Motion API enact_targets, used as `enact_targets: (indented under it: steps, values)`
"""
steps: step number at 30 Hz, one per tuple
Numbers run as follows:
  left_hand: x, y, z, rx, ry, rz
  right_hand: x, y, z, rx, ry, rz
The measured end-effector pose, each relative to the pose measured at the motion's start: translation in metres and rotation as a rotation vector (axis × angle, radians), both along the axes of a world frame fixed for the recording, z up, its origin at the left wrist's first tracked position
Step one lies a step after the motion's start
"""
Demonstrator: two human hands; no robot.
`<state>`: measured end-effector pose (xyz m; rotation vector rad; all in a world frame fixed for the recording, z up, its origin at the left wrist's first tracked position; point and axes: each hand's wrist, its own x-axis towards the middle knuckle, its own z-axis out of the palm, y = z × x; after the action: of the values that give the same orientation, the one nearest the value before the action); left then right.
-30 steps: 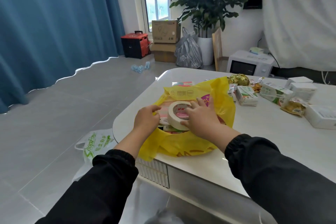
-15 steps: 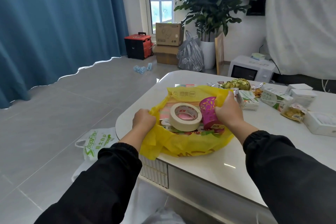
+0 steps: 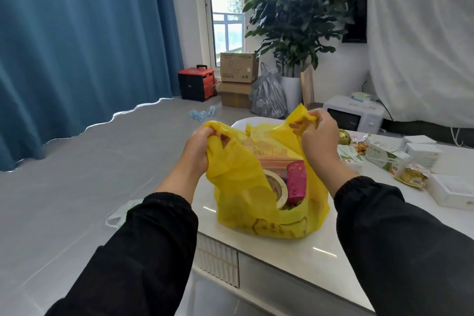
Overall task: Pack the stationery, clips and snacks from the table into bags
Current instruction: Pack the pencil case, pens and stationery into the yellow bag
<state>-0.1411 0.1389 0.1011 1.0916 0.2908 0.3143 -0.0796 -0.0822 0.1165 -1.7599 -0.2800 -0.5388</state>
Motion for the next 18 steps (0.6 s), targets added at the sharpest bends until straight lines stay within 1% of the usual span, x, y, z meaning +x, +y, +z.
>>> enact_targets:
  steps: [2, 3, 5, 6, 8, 9, 10, 11, 12, 14, 16, 18]
  values:
    - [0.000, 0.004, 0.003, -0.011, -0.001, -0.003, 0.001, 0.003, 0.011, 0.050, -0.075, -0.035]
    - [0.001, 0.006, 0.000, -0.007, 0.026, 0.014, 0.002, 0.002, 0.011, 0.052, -0.080, -0.039]
    - [-0.001, 0.009, -0.008, 0.057, 0.129, 0.074, 0.006, -0.003, 0.004, -0.034, -0.040, -0.084]
    - [-0.001, 0.012, -0.014, 0.147, 0.176, 0.109, 0.008, -0.007, -0.002, -0.090, -0.003, -0.121]
    - [0.000, 0.020, -0.023, 0.441, 0.263, 0.175, 0.007, -0.015, -0.012, -0.166, 0.059, -0.185]
    - [0.000, 0.022, -0.025, 0.589, 0.292, 0.220, 0.005, -0.017, -0.014, -0.186, 0.064, -0.203]
    - [0.000, 0.024, -0.024, 0.683, 0.308, 0.260, 0.004, -0.018, -0.015, -0.195, 0.056, -0.207]
    - [0.000, 0.024, -0.021, 0.713, 0.306, 0.274, 0.001, -0.019, -0.015, -0.184, 0.041, -0.191]
    - [0.000, 0.022, -0.017, 0.699, 0.303, 0.250, -0.001, -0.018, -0.014, -0.166, 0.034, -0.155]
    - [0.003, 0.017, -0.017, 0.655, 0.339, 0.157, -0.006, -0.016, -0.012, -0.142, 0.060, -0.053]
    - [0.004, 0.008, -0.025, 0.648, 0.398, 0.075, -0.007, -0.013, -0.017, -0.193, 0.178, 0.020]
    - [0.007, -0.004, -0.038, 0.619, 0.436, -0.027, -0.002, -0.013, -0.028, -0.267, 0.373, 0.059]
